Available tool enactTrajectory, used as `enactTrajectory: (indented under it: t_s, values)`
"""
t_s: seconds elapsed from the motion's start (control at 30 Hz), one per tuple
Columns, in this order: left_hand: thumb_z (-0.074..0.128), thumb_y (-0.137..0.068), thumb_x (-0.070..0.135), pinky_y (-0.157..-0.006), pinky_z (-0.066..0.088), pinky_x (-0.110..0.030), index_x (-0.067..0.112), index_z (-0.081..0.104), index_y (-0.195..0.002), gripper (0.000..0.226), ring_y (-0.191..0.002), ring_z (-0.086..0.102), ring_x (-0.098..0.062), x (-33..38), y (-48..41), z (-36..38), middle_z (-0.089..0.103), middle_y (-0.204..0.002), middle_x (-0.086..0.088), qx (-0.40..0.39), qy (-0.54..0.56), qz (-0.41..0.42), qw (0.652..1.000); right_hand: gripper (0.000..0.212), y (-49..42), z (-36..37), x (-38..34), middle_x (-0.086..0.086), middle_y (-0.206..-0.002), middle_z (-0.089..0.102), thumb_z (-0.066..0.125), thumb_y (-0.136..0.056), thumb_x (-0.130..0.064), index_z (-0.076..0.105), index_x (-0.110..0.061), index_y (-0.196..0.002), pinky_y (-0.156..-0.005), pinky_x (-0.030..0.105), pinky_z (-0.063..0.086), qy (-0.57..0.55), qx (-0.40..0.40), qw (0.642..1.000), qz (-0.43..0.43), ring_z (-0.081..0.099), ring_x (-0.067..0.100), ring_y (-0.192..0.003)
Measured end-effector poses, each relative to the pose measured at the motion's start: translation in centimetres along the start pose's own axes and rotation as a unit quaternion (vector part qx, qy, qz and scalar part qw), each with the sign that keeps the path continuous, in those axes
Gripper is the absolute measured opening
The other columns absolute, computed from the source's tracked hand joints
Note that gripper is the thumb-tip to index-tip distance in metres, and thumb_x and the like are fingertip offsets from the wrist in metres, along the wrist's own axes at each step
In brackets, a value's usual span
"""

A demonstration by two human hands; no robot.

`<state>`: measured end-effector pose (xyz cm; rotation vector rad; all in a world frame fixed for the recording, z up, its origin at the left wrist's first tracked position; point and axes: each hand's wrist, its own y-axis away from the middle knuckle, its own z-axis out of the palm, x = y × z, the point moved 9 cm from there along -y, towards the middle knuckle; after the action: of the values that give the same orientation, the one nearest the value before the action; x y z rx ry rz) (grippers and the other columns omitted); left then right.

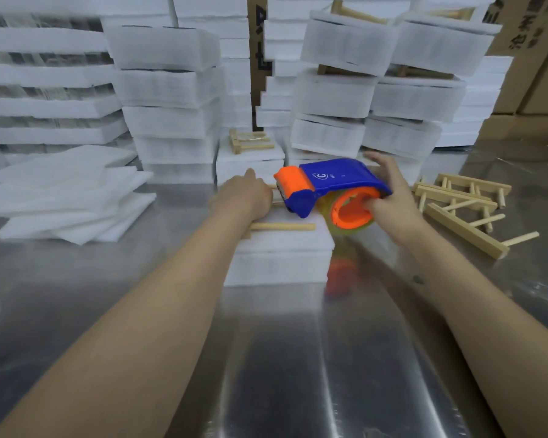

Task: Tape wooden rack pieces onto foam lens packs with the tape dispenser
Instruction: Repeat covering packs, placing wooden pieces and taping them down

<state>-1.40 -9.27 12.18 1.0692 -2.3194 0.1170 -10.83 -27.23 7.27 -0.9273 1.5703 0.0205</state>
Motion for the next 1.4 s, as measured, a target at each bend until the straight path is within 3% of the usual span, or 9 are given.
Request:
enactTrajectory:
  t_s: [0.07,0.17,0.4,0.63,0.73,0.87,1.1,1.23,1.4]
  values:
    - [0.010,-0.105,0.012,-0.060,0.041,-0.002,0.004,0.047,-0.087,0.042,-0.063,0.057,0.013,-1.7,-3.1,0.2,0.042,-0.095,0.009,0.029,-0.085,0.036,0.995,0.079,-0.4,-0.8,0.2,-0.009,-0.119,0.059,0.051,-0.074,0.022,0.040,-0.031,-0.132,-0.061,0.021,0.052,-0.001,0.012,1.000,0.006,0.063,0.002,-0.098]
    - [0.018,-0.100,0.012,-0.104,0.038,-0.043,0.002,0.040,-0.133,0.041,-0.124,0.046,-0.033,-5.1,-7.1,0.5,0.037,-0.141,-0.013,0.038,-0.203,0.019,0.978,0.082,-0.5,-2.3,1.2,-0.007,-0.126,0.055,0.052,-0.074,0.021,0.038,-0.032,-0.135,-0.055,0.021,0.051,0.000,0.048,0.999,0.019,0.065,0.000,-0.091]
    - [0.022,-0.094,0.008,-0.103,0.035,-0.057,0.000,0.040,-0.126,0.039,-0.120,0.044,-0.041,-6.1,-9.1,0.4,0.040,-0.135,-0.017,0.058,-0.232,0.008,0.971,0.071,1.2,-10.4,5.1,0.009,-0.116,0.065,0.043,-0.075,0.022,0.044,-0.014,-0.136,-0.076,0.017,0.053,-0.032,0.220,0.972,0.072,0.064,0.002,-0.092]
    - [0.034,-0.093,0.008,-0.109,0.008,-0.070,0.005,0.036,-0.141,0.048,-0.129,0.039,-0.039,-5.4,-7.7,0.7,0.039,-0.141,-0.015,0.081,-0.319,-0.055,0.943,0.060,1.3,-10.9,6.3,-0.003,-0.111,0.056,0.047,-0.078,0.011,0.056,-0.020,-0.129,-0.060,0.008,0.048,0.011,0.205,0.975,0.088,0.059,0.004,-0.084]
    - [0.034,-0.094,0.007,-0.114,0.010,-0.060,0.000,0.029,-0.144,0.051,-0.138,0.028,-0.041,-3.3,-7.6,0.7,0.029,-0.148,-0.022,0.145,-0.395,-0.017,0.907,0.054,1.0,-10.9,6.8,0.003,-0.109,0.061,0.051,-0.079,0.011,0.060,-0.017,-0.124,-0.067,0.011,0.050,-0.004,0.182,0.979,0.090,0.060,0.006,-0.086]
    - [0.038,-0.093,-0.003,-0.097,0.043,-0.045,0.010,0.040,-0.138,0.047,-0.118,0.049,-0.034,1.5,-7.4,3.1,0.046,-0.131,-0.015,0.135,-0.259,0.254,0.922,0.067,0.9,-10.4,6.6,0.005,-0.103,0.065,0.046,-0.073,0.022,0.060,-0.018,-0.124,-0.063,0.013,0.051,-0.007,0.123,0.989,0.084,0.062,0.008,-0.081]
    - [0.027,-0.103,0.033,-0.072,0.032,-0.033,0.007,0.064,-0.107,0.045,-0.105,0.056,-0.036,3.8,-7.6,3.5,0.063,-0.110,-0.015,0.227,-0.288,0.226,0.903,0.065,1.0,-10.2,6.3,0.006,-0.114,0.065,0.042,-0.075,0.024,0.059,-0.016,-0.124,-0.072,0.012,0.050,0.022,0.108,0.992,0.053,0.063,0.008,-0.095]
    - [0.038,-0.098,0.019,-0.069,0.031,-0.029,0.014,0.064,-0.103,0.028,-0.100,0.057,-0.026,5.6,-8.2,5.2,0.061,-0.101,-0.005,0.232,-0.375,0.215,0.871,0.062,1.2,-10.5,5.7,-0.004,-0.105,0.065,0.046,-0.074,0.029,0.058,-0.014,-0.117,-0.072,0.009,0.048,0.008,0.138,0.990,0.026,0.064,-0.010,-0.088]
    - [0.030,-0.102,0.019,-0.105,0.028,-0.042,0.011,0.061,-0.117,0.035,-0.113,0.049,-0.031,5.2,-9.1,6.4,0.052,-0.121,-0.013,0.167,-0.268,0.278,0.907,0.065,1.7,-9.8,4.3,-0.021,-0.104,0.055,0.047,-0.073,0.031,0.053,-0.018,-0.115,-0.076,0.000,0.043,0.032,0.148,0.988,-0.006,0.055,-0.024,-0.092]
